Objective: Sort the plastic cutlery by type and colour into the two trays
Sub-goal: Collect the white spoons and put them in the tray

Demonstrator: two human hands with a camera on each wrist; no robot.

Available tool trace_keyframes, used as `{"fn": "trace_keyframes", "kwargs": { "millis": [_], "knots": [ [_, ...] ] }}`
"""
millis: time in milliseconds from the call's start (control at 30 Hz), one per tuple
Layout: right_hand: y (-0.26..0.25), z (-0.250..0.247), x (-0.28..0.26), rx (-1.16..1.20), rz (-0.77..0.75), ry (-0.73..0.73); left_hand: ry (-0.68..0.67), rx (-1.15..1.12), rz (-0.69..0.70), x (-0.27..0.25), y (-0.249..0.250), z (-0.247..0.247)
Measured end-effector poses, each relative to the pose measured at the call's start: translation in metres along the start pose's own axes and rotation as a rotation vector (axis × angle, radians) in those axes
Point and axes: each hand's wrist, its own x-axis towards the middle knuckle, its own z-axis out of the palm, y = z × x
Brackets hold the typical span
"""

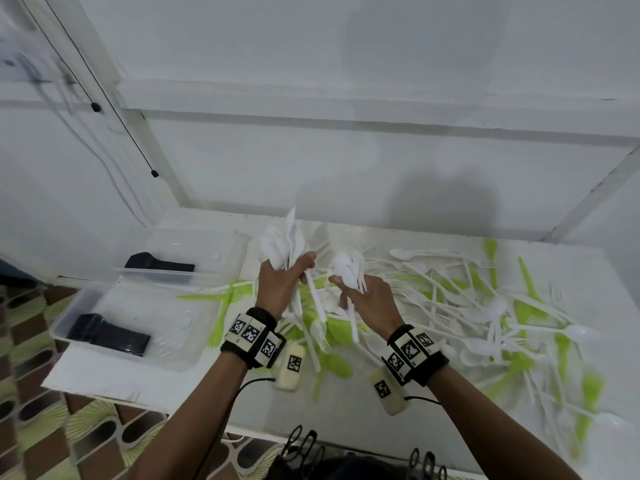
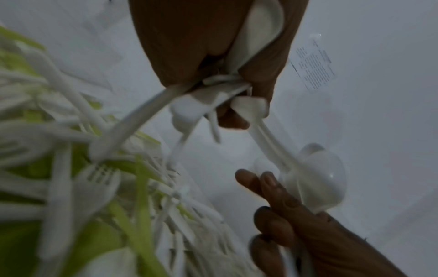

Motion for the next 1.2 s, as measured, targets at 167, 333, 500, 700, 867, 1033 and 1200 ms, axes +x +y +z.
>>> {"fn": "trace_keyframes", "kwargs": {
  "millis": [167, 333, 500, 700, 867, 1033, 1200],
  "knots": [
    [0.027, 0.005, 0.006, -0.205, 0.018, -0.159, -0.098, 0.01, -0.065, -0.004, -0.014, -0.019],
    [0.023, 0.009, 0.017, -0.434, -0.233, -0.172, -0.093, 0.013, -0.102, -0.012, -0.027, -0.034],
    [0.011, 0.014, 0.046, -0.882, -0.339, -0.311, -0.023, 0.041, -0.071, -0.01, -0.029, -0.051],
    [-0.003, 0.011, 0.072, -0.852, -0.294, -0.276, -0.069, 0.058, -0.062, -0.011, -0.026, -0.07],
    [-0.004, 0.007, 0.088, -0.982, -0.175, -0.472, -0.03, 0.02, -0.053, -0.011, -0.03, -0.079],
    [-0.009, -0.002, 0.091, -1.088, -0.199, -0.532, -0.008, 0.009, -0.054, -0.008, -0.034, -0.082],
    [-0.006, -0.019, 0.085, -1.188, -0.268, -0.6, 0.057, -0.055, -0.067, -0.006, -0.032, -0.077]
  ]
}}
